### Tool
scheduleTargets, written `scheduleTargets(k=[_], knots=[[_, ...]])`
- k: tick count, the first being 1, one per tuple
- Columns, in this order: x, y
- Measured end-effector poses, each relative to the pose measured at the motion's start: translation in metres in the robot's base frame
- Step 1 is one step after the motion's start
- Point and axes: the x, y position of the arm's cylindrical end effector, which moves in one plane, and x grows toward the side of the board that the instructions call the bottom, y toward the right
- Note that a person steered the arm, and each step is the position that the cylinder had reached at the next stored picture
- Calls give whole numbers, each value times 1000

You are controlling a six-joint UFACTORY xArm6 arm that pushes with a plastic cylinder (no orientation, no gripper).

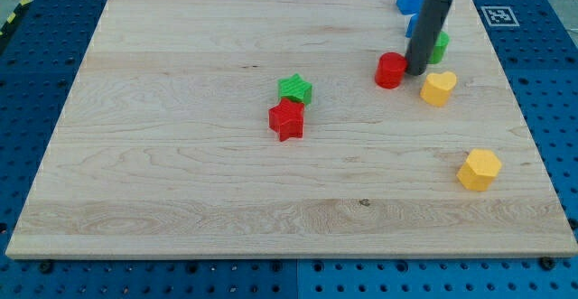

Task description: Move the red circle towards the green star

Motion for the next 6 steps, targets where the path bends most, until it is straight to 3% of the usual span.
scheduleTargets(k=[3, 5, 6], knots=[[40, -93], [-31, -27], [-19, -14]])
